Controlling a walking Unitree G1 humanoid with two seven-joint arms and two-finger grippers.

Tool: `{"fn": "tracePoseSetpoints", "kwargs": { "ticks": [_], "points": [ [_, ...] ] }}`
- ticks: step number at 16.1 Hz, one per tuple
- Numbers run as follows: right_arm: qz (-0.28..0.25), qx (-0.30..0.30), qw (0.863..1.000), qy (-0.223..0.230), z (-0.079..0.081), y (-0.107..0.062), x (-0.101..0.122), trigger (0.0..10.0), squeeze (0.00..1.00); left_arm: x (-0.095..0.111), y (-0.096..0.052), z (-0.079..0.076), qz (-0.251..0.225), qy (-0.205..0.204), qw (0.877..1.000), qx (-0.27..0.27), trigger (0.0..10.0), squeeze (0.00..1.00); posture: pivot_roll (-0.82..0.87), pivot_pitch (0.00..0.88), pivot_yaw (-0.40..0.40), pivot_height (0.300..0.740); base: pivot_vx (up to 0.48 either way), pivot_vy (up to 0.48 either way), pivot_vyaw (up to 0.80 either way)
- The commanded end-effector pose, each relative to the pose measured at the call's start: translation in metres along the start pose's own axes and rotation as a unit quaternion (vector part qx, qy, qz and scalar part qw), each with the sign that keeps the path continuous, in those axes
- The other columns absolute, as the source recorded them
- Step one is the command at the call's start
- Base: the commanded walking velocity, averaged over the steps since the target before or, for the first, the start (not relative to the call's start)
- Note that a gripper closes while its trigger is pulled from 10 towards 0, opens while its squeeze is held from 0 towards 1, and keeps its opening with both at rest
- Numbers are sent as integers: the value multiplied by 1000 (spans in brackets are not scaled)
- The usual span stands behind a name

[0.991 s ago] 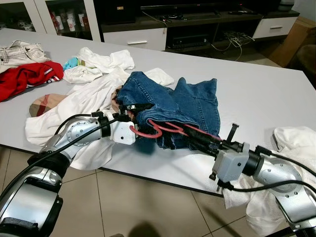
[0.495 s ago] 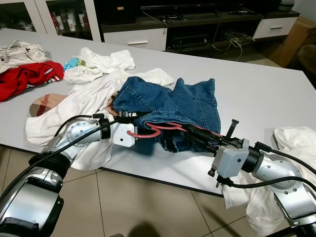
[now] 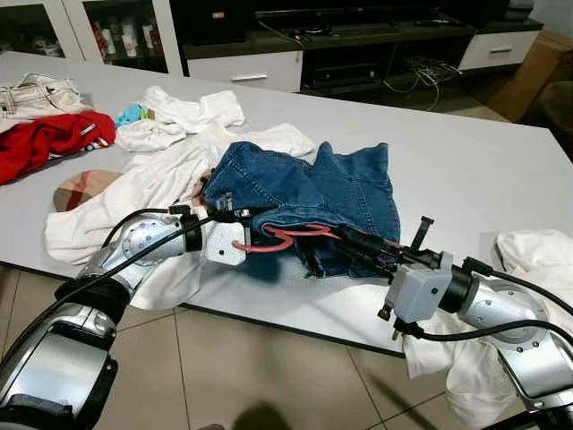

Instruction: Hang hanger

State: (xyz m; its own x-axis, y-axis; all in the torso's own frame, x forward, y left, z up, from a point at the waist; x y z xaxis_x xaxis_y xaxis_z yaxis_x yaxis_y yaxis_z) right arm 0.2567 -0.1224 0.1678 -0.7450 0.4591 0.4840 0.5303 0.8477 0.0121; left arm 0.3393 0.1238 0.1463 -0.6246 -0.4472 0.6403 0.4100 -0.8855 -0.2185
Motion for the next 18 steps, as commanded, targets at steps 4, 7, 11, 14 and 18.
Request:
{"fn": "tracePoseSetpoints", "kwargs": {
  "ticks": [4,7,11,14,18],
  "points": [
    [-22,-45,999,-19,-25,3,9,10000,0,6,9,-3,-17,-8,1000,-2,0,0,-70,0,-18,740,0,0,0],
    [-16,-74,997,1,-34,3,7,10000,0,7,10,6,-33,-51,997,45,0,0,-70,0,-20,740,0,0,0],
    [-15,-111,993,47,-47,0,4,10000,0,6,10,13,-48,-100,990,84,0,0,-70,0,-21,740,0,0,0],
    [-15,-101,994,49,-48,0,4,10000,0,7,11,12,-53,-106,990,82,0,0,-70,0,-22,740,0,0,0],
    [-14,-80,994,75,-49,-1,6,10000,200,7,11,10,-53,-105,990,71,0,0,-73,0,-21,740,0,0,0]
  ]
}}
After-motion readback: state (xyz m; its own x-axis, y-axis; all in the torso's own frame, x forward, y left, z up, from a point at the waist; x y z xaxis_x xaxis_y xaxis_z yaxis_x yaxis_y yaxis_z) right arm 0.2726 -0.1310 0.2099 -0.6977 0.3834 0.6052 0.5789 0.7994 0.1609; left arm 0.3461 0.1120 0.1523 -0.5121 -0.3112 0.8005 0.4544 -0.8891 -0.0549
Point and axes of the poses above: a point about 5 cm out from each wrist's last joint towards the gripper, its own y axis pointing out of the wrist towards the gripper, its own x axis along the axis of the wrist's last joint, z = x × y, the point moved 3 cm from there along y, pointing out of the wrist towards the gripper, and after that the axes turned 9 degrees about -y, right-handed, at the moved point
